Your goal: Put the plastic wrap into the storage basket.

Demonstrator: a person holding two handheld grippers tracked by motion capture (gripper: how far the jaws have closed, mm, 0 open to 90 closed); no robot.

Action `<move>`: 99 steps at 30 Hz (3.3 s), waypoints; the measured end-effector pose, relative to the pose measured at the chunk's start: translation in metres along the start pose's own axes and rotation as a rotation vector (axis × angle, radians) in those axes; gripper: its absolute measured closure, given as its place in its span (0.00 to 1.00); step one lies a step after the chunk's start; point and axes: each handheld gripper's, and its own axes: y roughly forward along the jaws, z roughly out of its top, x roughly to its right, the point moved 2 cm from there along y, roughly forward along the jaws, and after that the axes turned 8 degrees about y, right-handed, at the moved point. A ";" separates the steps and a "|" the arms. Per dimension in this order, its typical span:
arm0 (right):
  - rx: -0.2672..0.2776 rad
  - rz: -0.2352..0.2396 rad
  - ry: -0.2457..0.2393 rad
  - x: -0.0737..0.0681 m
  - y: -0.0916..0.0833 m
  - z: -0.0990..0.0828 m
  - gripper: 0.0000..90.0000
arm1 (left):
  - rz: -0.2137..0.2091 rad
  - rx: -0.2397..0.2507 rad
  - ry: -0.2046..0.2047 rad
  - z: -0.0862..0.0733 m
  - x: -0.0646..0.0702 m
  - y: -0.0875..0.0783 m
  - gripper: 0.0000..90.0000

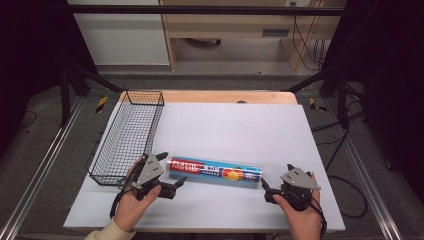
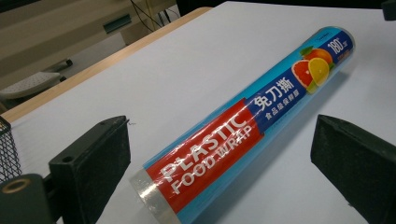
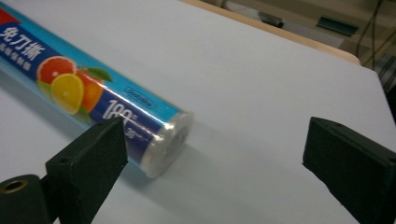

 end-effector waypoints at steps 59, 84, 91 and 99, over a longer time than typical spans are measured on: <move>-0.600 0.509 -0.560 -0.079 0.132 0.044 0.28 | -0.113 -0.006 0.018 -0.004 -0.004 -0.014 0.04; -0.473 0.426 -0.661 -0.067 0.100 0.065 0.32 | -0.161 -0.114 0.271 0.029 -0.016 0.013 0.04; -0.476 0.377 -0.727 -0.057 0.088 0.090 0.32 | -0.197 -0.168 0.372 0.050 -0.019 0.041 0.05; -0.466 0.353 -0.768 -0.055 0.073 0.113 0.32 | -0.202 -0.189 0.457 0.071 -0.019 0.055 0.05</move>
